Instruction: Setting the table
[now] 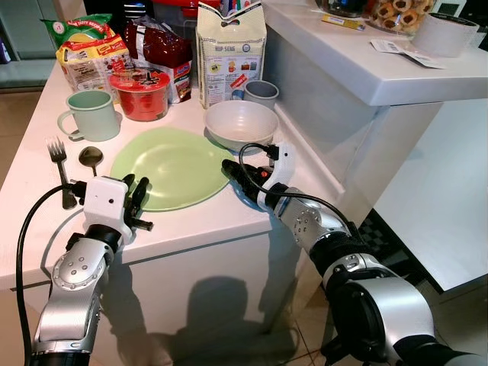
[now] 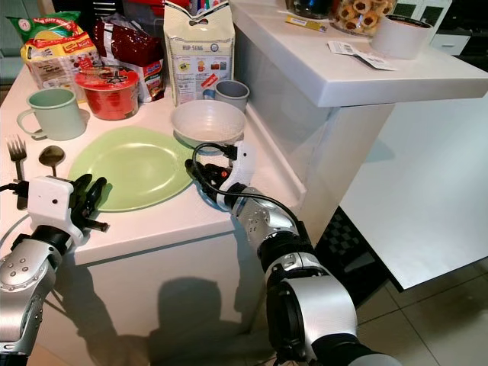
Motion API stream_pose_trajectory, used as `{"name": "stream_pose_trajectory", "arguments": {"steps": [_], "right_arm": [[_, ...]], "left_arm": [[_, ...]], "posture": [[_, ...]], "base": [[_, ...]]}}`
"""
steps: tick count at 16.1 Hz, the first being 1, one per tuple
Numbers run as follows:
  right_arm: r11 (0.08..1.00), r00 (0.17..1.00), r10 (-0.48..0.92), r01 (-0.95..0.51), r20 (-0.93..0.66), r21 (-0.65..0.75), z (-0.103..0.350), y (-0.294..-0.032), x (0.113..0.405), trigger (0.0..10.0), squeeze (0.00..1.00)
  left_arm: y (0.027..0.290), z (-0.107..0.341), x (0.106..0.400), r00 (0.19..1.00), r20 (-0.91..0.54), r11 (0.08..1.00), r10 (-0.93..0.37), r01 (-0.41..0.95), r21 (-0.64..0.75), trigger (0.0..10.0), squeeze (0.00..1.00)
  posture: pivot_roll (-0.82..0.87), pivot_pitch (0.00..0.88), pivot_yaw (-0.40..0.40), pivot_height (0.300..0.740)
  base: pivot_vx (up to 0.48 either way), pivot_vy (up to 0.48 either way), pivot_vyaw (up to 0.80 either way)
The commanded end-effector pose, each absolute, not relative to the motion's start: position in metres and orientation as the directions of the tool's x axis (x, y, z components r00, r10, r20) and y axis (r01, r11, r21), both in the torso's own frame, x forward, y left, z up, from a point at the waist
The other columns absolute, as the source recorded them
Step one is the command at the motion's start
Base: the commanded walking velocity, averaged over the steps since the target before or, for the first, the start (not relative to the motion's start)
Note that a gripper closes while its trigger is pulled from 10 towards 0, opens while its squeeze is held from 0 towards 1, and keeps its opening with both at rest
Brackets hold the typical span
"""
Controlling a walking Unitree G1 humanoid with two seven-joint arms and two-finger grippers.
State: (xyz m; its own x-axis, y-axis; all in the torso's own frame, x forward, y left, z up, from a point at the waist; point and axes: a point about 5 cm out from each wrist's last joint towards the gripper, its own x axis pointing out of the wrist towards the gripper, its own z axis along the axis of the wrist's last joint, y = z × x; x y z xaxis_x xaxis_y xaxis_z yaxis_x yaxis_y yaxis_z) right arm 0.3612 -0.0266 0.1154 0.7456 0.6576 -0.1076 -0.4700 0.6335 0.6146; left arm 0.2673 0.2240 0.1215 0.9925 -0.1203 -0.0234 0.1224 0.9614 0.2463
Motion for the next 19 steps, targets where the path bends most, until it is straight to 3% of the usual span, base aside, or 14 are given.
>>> {"name": "stream_pose_trajectory", "arguments": {"steps": [1, 12, 19], "right_arm": [[0.510, 0.627, 0.776, -0.557, -0.071, 0.656, 0.127, 0.038, 0.341, 0.0, 0.00], [0.481, 0.628, 0.778, -0.561, -0.032, 0.674, 0.128, 0.033, 0.343, 0.0, 0.00], [0.430, 0.619, 0.776, -0.659, 0.121, 0.617, 0.163, 0.029, 0.354, 0.0, 0.00]], "left_arm": [[0.222, 0.055, 0.242, 0.934, -0.343, 0.975, -0.099, 0.160, 0.156, 10.0, 0.00], [0.220, 0.058, 0.245, 0.936, -0.337, 0.975, -0.103, 0.162, 0.151, 10.0, 0.00], [0.219, 0.057, 0.248, 0.935, -0.338, 0.975, -0.108, 0.167, 0.148, 10.0, 0.00]], "posture": [[0.25, 0.000, -0.147, 0.740], [0.24, 0.000, -0.146, 0.740], [0.23, 0.000, -0.135, 0.740]], "base": [[0.000, 0.000, 0.00], [0.000, 0.000, 0.00], [0.000, 0.000, 0.00]]}}
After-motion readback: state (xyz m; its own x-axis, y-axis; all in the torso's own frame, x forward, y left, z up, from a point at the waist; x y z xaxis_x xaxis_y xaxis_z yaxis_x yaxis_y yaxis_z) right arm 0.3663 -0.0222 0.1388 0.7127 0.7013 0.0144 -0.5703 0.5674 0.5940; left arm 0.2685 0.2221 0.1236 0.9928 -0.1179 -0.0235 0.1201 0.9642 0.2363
